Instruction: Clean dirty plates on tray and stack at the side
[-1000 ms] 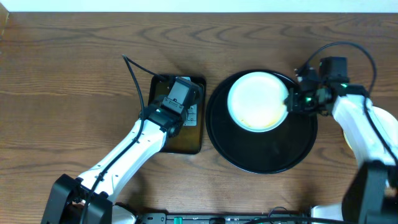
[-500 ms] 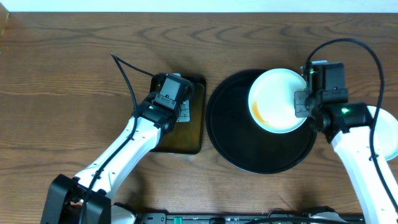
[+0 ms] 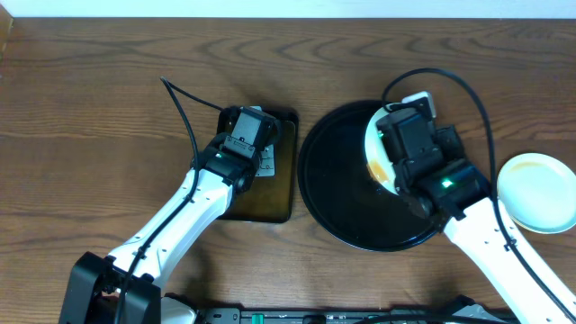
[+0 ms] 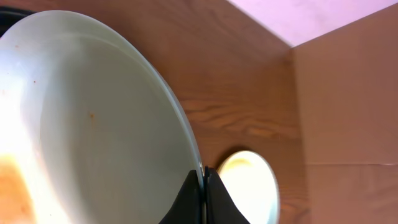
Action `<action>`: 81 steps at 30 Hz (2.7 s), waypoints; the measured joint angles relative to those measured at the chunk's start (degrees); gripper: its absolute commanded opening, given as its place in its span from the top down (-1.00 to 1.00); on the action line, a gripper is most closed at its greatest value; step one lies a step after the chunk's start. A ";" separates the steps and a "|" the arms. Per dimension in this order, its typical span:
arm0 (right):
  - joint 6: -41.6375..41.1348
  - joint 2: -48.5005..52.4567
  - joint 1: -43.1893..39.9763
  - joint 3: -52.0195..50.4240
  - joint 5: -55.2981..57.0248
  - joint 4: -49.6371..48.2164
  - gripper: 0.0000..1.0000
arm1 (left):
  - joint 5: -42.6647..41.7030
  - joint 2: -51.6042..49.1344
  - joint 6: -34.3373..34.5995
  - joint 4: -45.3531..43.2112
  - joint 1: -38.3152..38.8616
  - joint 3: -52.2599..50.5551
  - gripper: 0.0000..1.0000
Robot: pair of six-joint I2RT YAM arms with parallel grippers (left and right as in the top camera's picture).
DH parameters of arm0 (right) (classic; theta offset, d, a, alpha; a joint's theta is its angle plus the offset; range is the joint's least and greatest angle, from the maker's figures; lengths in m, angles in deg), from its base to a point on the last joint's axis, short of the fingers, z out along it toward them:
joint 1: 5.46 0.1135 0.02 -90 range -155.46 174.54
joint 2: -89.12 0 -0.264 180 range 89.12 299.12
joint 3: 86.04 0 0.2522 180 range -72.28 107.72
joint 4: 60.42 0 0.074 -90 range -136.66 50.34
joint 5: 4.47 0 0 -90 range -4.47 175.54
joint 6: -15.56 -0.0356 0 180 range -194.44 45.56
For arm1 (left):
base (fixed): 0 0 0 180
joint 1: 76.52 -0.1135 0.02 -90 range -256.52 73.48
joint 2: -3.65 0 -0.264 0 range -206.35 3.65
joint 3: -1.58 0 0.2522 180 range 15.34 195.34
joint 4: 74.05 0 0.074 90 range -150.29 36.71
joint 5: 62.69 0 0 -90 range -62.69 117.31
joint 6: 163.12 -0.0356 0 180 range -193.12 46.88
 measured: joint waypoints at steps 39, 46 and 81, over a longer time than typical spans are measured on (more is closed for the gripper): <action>-10.91 2.19 -30.38 0.00 -16.02 -1.31 0.98 | 0.02 -0.48 -1.66 -1.11 0.00 0.00 0.85; -16.96 5.05 -44.48 0.00 -20.09 0.68 0.98 | 0.17 -4.44 -9.40 -2.40 0.00 0.00 0.85; -13.84 14.71 -64.70 0.00 -52.96 -5.33 0.14 | 0.15 -5.44 -13.22 -4.20 -2.05 0.00 -0.14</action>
